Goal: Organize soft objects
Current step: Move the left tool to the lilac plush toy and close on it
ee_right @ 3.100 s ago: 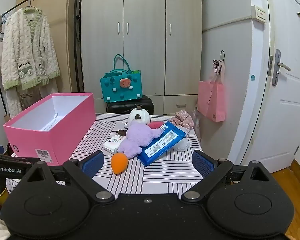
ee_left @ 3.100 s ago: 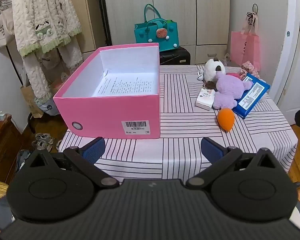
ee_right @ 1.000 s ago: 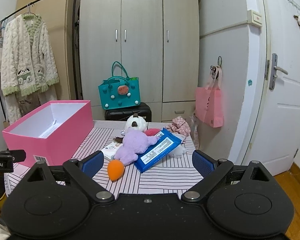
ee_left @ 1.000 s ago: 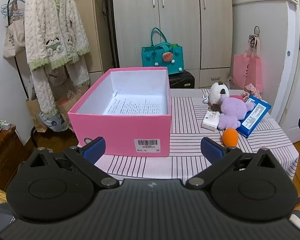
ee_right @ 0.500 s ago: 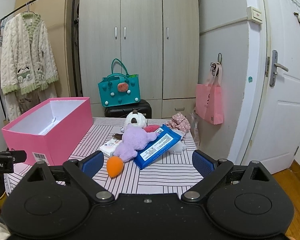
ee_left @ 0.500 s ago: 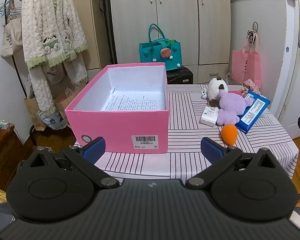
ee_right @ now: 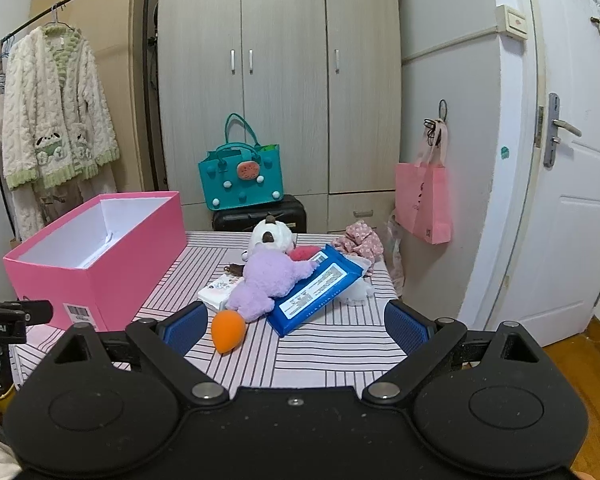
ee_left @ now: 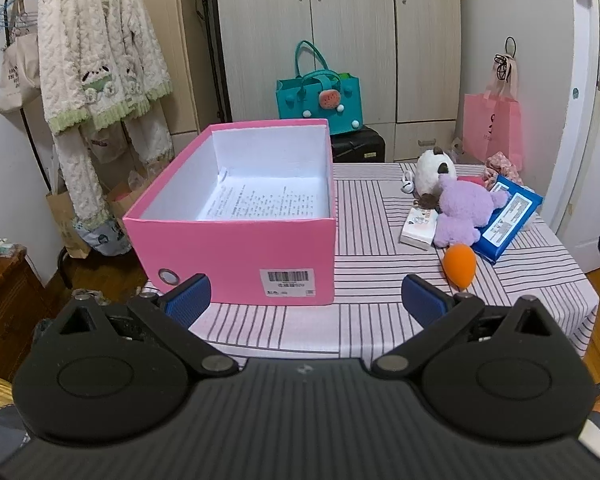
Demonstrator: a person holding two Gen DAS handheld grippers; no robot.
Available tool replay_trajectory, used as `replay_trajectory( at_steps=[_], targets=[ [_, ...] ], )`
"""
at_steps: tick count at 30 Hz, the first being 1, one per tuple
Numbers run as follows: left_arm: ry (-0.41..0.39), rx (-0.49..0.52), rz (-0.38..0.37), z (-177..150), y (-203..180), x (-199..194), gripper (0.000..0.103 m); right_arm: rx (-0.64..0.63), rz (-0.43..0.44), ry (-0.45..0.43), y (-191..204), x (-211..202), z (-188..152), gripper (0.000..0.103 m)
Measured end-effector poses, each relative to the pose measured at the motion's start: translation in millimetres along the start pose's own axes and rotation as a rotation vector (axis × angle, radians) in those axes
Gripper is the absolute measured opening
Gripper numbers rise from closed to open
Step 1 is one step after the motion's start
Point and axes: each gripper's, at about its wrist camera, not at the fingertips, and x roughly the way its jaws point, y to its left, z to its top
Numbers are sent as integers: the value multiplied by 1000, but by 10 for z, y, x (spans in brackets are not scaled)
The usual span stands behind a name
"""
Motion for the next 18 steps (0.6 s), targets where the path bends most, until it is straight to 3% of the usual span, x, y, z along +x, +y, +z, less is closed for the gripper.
replay_trajectory(
  at_steps=[15, 18],
  targets=[
    [-31, 69, -140, 430, -289, 362, 103, -10, 103, -43, -131, 496, 31, 97],
    [-41, 69, -206, 502, -381, 493, 103, -25, 123, -27, -158, 700, 3, 97]
  ],
)
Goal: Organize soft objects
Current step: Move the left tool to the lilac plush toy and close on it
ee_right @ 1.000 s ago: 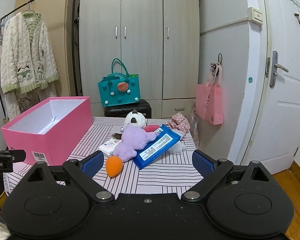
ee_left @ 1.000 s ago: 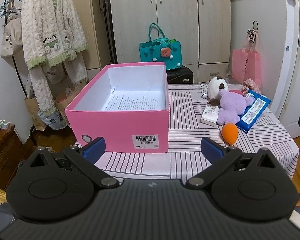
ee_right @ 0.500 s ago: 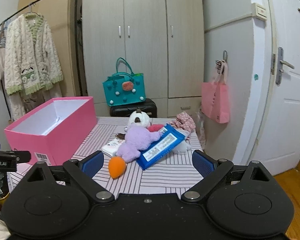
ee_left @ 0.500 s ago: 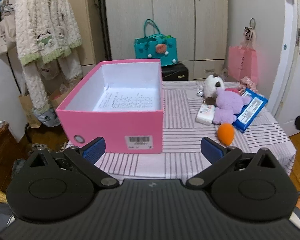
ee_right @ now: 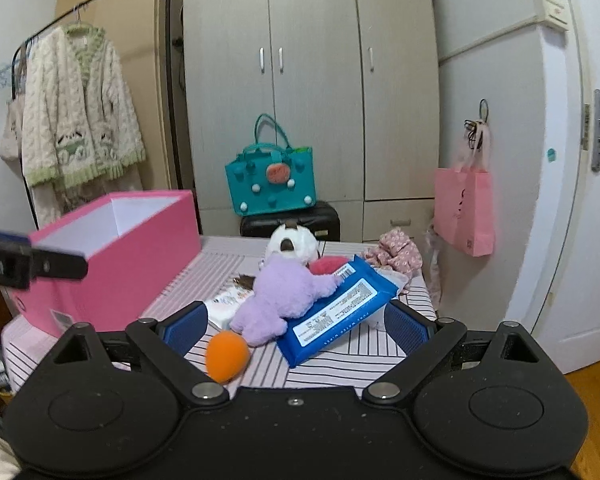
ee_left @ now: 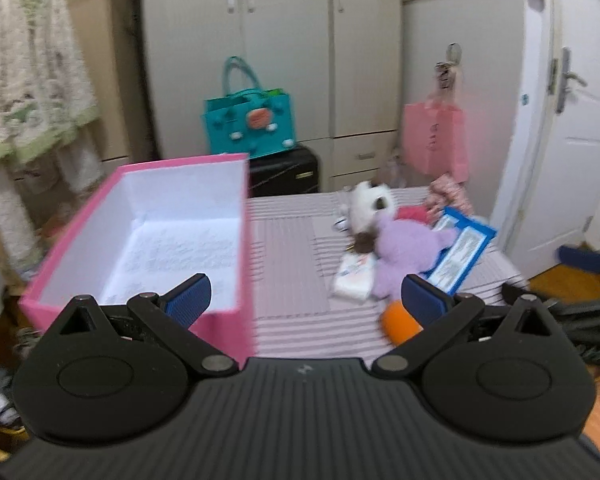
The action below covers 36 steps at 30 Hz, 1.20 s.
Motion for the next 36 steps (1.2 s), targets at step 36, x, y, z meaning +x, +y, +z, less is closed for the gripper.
replay_trajectory(
  at_steps=[36],
  targets=[
    [268, -38, -455, 217, -409, 1892, 67, -77, 172, 133, -39, 1540, -115, 77]
  ],
)
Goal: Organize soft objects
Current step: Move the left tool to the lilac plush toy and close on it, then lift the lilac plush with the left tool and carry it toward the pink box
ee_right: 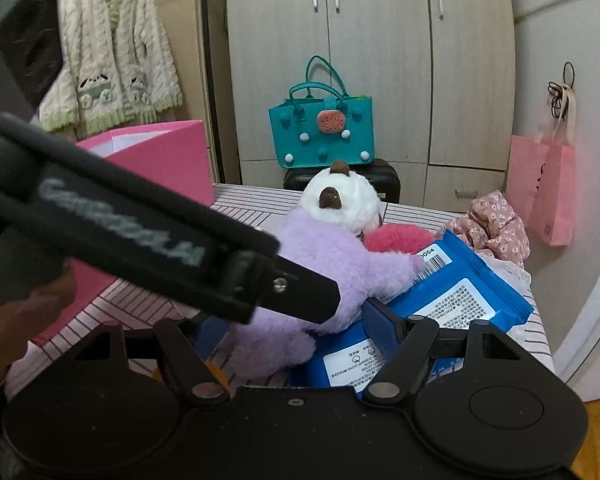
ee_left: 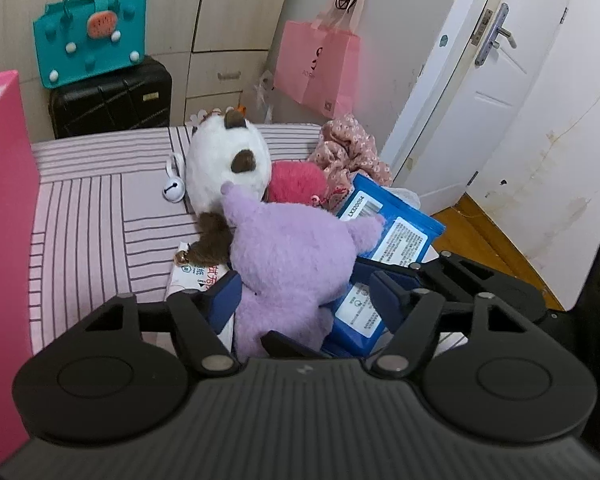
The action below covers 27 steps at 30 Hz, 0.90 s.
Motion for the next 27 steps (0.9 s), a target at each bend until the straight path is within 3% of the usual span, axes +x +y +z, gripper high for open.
replay_trajectory(
  at_steps=[9, 14, 27],
  targets=[
    [0, -20, 9, -43, 56, 64, 52, -54, -57, 11, 88, 83, 0, 74],
    [-5, -3, 22, -72, 31, 82, 52, -30, -56, 2, 75, 83, 11, 64],
    [-17, 14, 70, -78, -65, 85, 49, 32, -54, -15, 51, 84, 16, 57]
  ],
)
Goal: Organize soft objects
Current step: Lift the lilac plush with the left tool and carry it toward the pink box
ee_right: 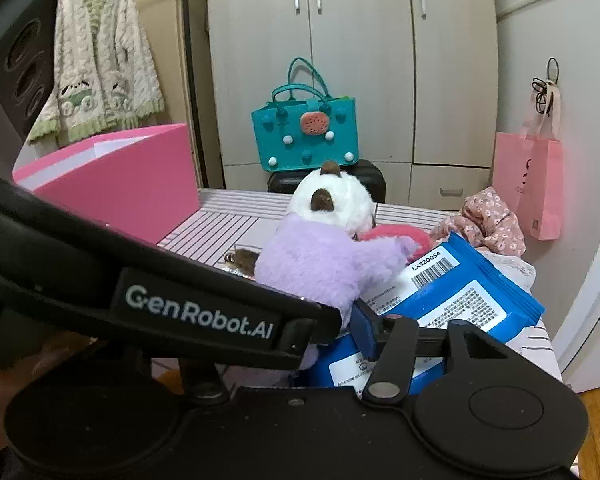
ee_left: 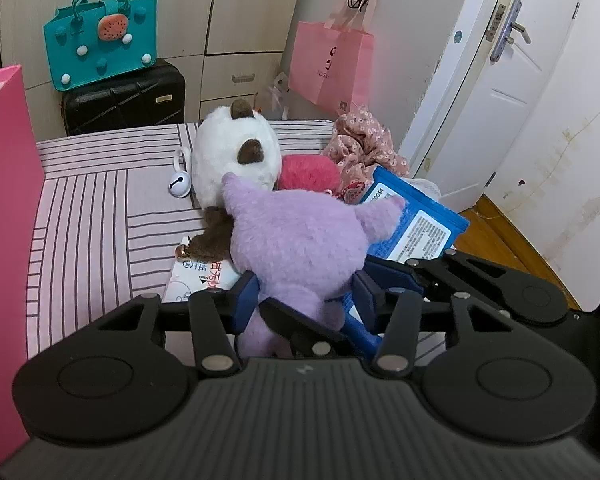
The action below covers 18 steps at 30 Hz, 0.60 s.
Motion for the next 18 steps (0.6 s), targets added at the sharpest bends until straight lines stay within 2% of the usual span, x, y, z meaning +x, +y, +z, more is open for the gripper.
replay_trajectory(
  at_steps=[2, 5, 11, 18],
  targets=[
    [6, -2, 5, 9, -9, -20, 48, 3, -3, -3, -7, -15, 14, 51],
    [23, -18, 6, 80, -23, -82, 47, 25, 1, 2, -26, -43, 66, 47],
    [4, 14, 23, 294, -103, -383, 47, 33, 17, -12, 16, -197, 292, 47],
    [45, 17, 50, 371, -138, -592, 47, 79, 61, 0, 93, -344, 468, 47]
  ],
)
